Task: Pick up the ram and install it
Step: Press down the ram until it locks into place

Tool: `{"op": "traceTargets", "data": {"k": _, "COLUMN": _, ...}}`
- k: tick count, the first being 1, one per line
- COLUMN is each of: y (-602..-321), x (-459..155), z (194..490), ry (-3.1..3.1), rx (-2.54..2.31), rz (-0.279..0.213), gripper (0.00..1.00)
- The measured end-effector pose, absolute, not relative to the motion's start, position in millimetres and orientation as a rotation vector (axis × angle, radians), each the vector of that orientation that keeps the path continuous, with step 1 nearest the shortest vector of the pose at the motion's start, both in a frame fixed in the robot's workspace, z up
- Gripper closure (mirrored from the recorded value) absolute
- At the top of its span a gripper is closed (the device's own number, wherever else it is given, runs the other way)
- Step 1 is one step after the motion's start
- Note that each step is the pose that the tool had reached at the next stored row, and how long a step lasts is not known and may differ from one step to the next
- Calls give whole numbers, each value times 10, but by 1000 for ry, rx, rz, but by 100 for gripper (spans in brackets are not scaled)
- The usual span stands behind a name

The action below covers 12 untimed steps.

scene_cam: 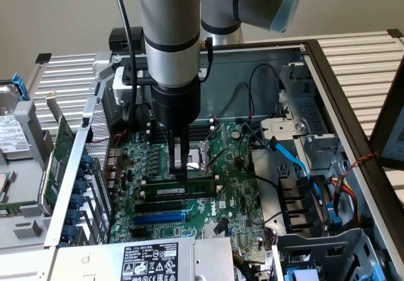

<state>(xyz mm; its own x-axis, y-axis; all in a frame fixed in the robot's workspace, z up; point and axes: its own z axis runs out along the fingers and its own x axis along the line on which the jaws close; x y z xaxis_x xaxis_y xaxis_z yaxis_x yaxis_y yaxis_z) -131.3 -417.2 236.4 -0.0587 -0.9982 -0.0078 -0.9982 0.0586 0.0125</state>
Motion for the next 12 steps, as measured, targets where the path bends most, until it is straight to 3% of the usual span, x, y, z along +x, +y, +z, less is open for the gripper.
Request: {"op": "traceTargets", "data": {"k": 12, "y": -4171, "x": -1315, "z": 2322, "ry": -2282, "rx": 2151, "rz": -22, "gripper": 90}}
